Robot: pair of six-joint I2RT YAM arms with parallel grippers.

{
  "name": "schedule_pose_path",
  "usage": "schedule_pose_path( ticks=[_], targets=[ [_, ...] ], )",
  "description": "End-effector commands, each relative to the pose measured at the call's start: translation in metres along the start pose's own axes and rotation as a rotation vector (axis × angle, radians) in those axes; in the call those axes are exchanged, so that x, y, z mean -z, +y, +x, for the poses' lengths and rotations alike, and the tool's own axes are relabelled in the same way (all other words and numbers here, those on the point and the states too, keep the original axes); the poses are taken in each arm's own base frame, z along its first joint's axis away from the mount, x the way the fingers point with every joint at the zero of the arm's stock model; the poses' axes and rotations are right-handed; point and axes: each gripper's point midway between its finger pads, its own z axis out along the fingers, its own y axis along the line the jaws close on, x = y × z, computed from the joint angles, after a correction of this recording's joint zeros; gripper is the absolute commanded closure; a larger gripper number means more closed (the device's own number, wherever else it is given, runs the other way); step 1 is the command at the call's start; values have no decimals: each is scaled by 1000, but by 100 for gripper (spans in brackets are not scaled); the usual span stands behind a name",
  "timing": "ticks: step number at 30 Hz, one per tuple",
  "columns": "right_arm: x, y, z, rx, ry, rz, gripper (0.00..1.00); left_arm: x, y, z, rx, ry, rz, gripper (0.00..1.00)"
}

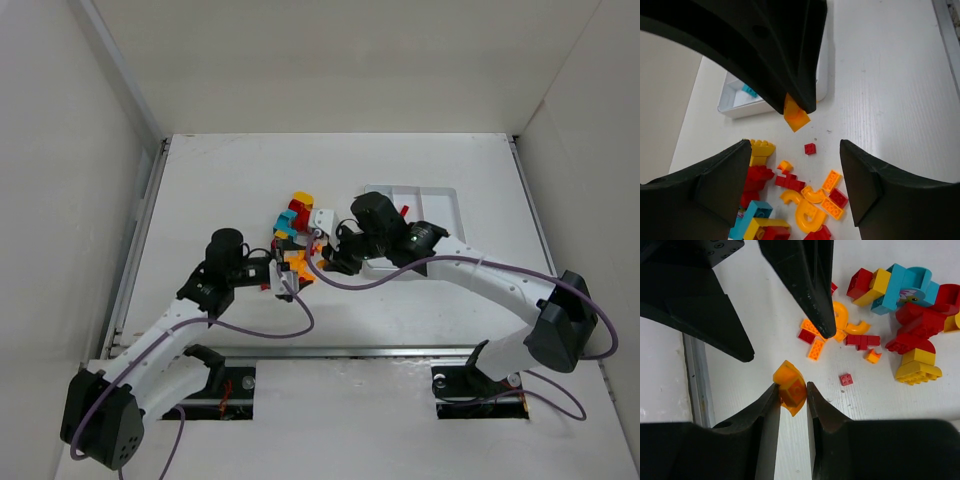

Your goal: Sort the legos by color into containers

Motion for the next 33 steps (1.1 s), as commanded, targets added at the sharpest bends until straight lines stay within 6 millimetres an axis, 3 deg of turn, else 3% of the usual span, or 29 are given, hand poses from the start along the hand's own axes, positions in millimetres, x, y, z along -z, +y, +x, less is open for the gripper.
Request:
schedule_pose_path(
  ticks=[1,6,12,15,16,19,20,22,23,27,29,30,33],
  targets=[
    [9,2,-25,50,-66,-20,100,-2,-4,-21,-93,-69,82,33],
    [11,6,-24,49,-69,-32,100,-4,-11,-22,-113,-86,118,59],
    [13,-4,-19,-7,-50,41,100,-3,-2,-19,-59,-48,66,65],
    [21,-42,-8,-164,-22,250,100,-1,3,-9,-4,-6,4,65],
    [33,-71,2,-231,-8,378,100,-1,-1,-1,86,12,-15,65],
    [55,-106,24,-443,-31,517,100,3,13,13,188,63,-153,52],
    [76,-133,37,-520,-61,608,100,4,11,23,240,88,-186,49],
    [100,-149,57,-664,-108,700,100,10,17,39,352,142,-293,39],
    [122,-166,78,-733,-110,790,100,12,18,44,381,156,-321,34],
    [166,-188,129,-862,-79,1028,100,21,13,63,434,219,-389,14],
    [178,-191,146,-882,-44,1099,100,24,9,68,452,233,-400,1],
    [187,-194,158,-895,-7,1159,100,26,12,67,459,233,-422,0],
    [186,-201,171,-891,45,1183,100,28,9,73,518,234,-465,0]
  ],
)
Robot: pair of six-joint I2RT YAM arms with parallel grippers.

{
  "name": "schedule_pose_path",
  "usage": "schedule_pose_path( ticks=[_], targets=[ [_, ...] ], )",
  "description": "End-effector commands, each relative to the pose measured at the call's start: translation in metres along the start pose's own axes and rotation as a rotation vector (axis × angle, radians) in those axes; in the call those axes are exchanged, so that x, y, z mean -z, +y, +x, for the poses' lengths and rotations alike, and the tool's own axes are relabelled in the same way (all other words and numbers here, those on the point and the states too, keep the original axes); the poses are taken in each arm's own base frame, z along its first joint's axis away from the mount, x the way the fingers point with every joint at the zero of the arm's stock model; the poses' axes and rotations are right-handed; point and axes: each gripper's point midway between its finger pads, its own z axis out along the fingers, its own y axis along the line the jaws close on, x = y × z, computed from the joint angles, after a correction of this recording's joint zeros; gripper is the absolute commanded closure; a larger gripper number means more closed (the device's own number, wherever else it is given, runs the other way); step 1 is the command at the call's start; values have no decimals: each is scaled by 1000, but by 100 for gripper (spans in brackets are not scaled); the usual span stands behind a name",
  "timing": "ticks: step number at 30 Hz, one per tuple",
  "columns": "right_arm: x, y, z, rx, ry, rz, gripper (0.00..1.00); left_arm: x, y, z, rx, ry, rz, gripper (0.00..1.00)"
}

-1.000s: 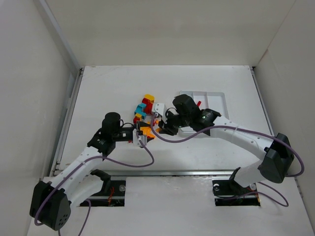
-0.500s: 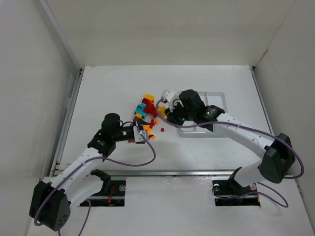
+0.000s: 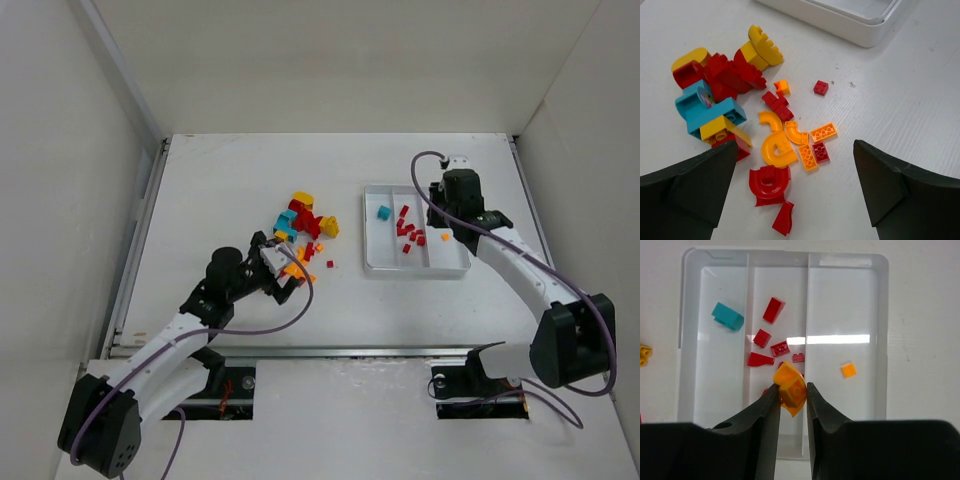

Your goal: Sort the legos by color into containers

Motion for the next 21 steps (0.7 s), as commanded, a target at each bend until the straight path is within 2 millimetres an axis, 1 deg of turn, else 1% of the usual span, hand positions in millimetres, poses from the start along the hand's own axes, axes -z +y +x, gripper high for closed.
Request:
schedule_pose_path(
  ticks=[1,2,4,5,7,8,9,10,11,12,13,14,15,16,18,19,21],
  targets=[
    [-11,-27,-4,-40,-10,124,100,2,6,-2,90,-28,-76,0],
    [-18,-28,-7,-39,-4,138,100,2,4,4,95,-18,-72,0],
    [-26,-43,-7,-57,17,174,100,3,6,-1,87,-35,-78,0],
    [-34,-46,-5,-62,45,175,100,3,6,-1,87,-35,-78,0],
    [-41,-53,-2,-73,70,188,100,3,9,-2,83,-41,-93,0],
    [-46,-60,3,-80,87,202,100,3,10,0,83,-39,-103,0],
    [-53,-60,7,-62,106,204,98,4,10,-2,80,-47,-106,0],
    [-56,-64,5,-58,109,211,96,4,10,-2,80,-47,-106,0],
    [-60,-63,11,-45,129,202,94,4,9,2,83,-39,-103,0],
    [-68,-63,10,-35,139,203,92,4,9,2,83,-39,-103,0],
    [-72,-63,13,-21,158,204,88,4,9,2,83,-39,-103,0],
    [-76,-63,20,-18,178,207,86,4,10,0,80,-47,-106,0],
    [-79,-64,22,-15,194,209,84,4,10,0,80,-47,-106,0],
    [-84,-64,33,-9,230,213,77,4,10,0,80,-47,-106,0],
    [-88,-65,40,-6,250,215,72,4,10,0,80,-47,-106,0],
    [-91,-65,44,-4,262,217,72,4,10,0,80,-47,-106,0],
    [-91,-65,44,-4,262,217,71,4,10,0,71,-47,-106,0]
  ],
)
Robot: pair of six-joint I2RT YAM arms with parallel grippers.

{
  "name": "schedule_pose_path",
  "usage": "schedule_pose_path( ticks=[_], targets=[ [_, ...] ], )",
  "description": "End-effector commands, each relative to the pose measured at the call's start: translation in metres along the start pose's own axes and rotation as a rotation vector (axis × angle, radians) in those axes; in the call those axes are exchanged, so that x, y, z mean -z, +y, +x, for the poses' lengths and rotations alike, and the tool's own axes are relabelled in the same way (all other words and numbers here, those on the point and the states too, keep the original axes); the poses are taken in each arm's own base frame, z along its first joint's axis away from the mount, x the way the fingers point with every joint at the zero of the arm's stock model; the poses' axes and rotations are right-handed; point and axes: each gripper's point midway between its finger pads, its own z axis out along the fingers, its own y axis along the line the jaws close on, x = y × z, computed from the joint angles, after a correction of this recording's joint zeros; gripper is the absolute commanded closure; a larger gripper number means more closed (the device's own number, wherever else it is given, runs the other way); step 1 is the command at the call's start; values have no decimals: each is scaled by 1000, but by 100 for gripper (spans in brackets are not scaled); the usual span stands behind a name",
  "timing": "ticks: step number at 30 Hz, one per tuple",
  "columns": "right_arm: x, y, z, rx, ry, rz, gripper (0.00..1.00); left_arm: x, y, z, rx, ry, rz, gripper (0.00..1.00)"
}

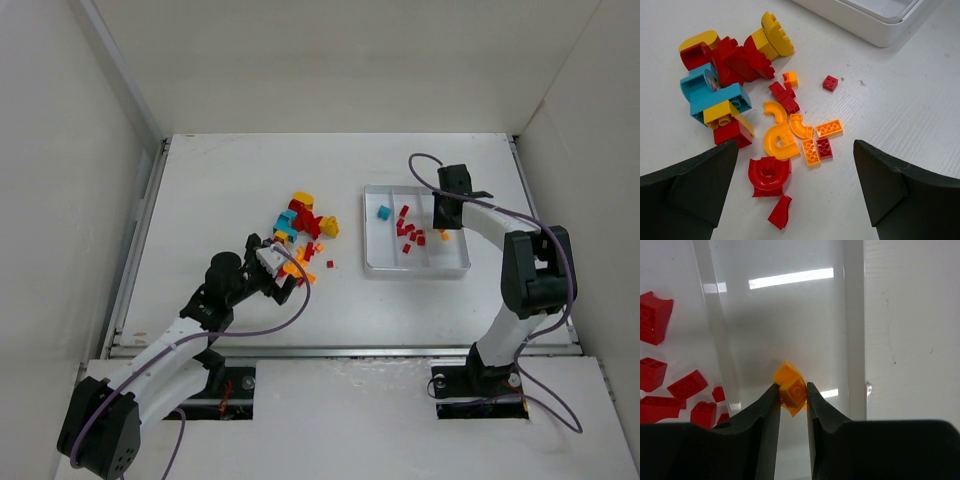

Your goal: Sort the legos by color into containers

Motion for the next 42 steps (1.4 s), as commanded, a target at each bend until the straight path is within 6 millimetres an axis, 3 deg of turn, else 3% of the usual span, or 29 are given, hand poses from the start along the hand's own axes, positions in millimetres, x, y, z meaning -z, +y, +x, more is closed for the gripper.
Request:
schedule_pose_path(
  ticks=[1,9,22,25,28,30,31,32,35,36,40,42],
  targets=[
    [6,0,-18,1,-40,-1,71,0,2,-13,-13,-53,-14,0],
    [0,6,-18,13,-28,-21,51,0,2,-13,-13,-53,-14,0],
    [9,8,-25,16,-54,-48,58,1,5,-12,-10,-51,-23,0],
    [35,9,-42,14,-121,-88,61,1,5,-12,-10,-51,-23,0],
    [85,15,-66,52,-275,-129,61,1,5,-12,-10,-51,-23,0],
    [132,38,-76,157,-416,-168,53,1,10,-9,-8,-48,-45,0],
    [145,51,-76,201,-455,-198,49,1,13,-11,-1,-54,-67,0],
    [167,82,-68,279,-506,-281,42,2,19,-13,18,-64,-95,0],
    [188,135,-43,488,-532,-449,40,5,38,-14,59,-63,-209,0],
    [200,170,-22,570,-521,-585,40,6,44,-12,83,-57,-246,0],
    [202,237,37,701,-386,-863,40,18,75,-12,169,-56,-448,0],
    [202,256,54,731,-335,-927,42,29,93,-12,186,-41,-566,0]
  ],
)
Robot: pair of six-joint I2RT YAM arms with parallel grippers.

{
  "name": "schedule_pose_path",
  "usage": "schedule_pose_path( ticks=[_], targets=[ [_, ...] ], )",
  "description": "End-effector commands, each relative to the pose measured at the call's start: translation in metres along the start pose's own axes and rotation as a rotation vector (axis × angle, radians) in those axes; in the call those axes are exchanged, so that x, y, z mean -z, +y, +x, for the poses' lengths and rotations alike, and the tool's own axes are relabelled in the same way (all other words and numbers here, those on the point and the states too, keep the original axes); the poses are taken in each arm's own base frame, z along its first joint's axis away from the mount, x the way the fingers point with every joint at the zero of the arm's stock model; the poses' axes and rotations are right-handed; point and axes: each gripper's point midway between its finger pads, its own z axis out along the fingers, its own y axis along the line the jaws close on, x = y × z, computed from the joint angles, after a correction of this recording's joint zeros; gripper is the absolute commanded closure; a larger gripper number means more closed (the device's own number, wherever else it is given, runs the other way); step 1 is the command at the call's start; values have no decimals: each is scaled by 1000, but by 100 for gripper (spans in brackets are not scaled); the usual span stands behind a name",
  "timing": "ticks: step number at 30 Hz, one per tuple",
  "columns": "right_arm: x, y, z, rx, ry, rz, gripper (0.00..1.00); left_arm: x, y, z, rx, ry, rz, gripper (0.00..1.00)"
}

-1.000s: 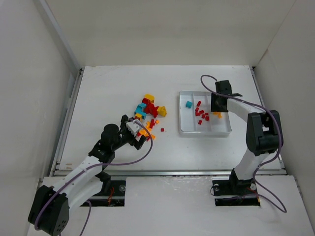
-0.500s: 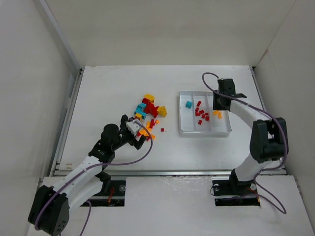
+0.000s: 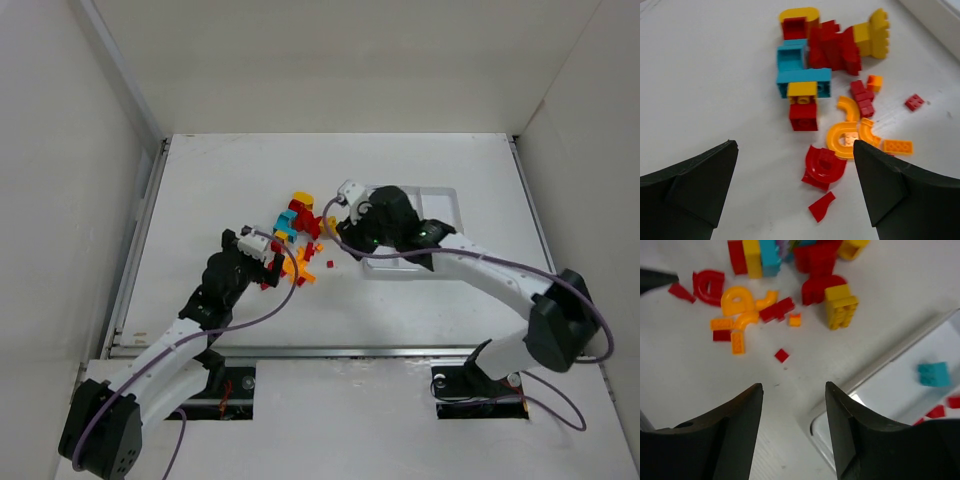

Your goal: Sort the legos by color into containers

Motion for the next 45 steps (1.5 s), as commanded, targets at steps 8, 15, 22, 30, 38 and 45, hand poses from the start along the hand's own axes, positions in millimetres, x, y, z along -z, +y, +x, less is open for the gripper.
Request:
schedule_pose_path(
  ticks=[8,15,22,30,38,45],
  targets=[
    [-72,107,46,75,187,-320,42,25,79,-24,89,-42,-456,0],
    [-103,104,68,85,257,-250,42,24,78,-24,82,-51,-446,0],
    [-123,97,82,52,304,-186,42,25,80,-26,77,-68,-458,0],
    [-135,90,94,30,338,-130,55,26,82,-23,70,-64,-467,0],
    [-139,97,98,35,347,-147,64,26,82,-23,70,-64,-467,0],
    [-139,102,90,106,333,-186,56,25,81,-24,69,-65,-458,0]
  ],
)
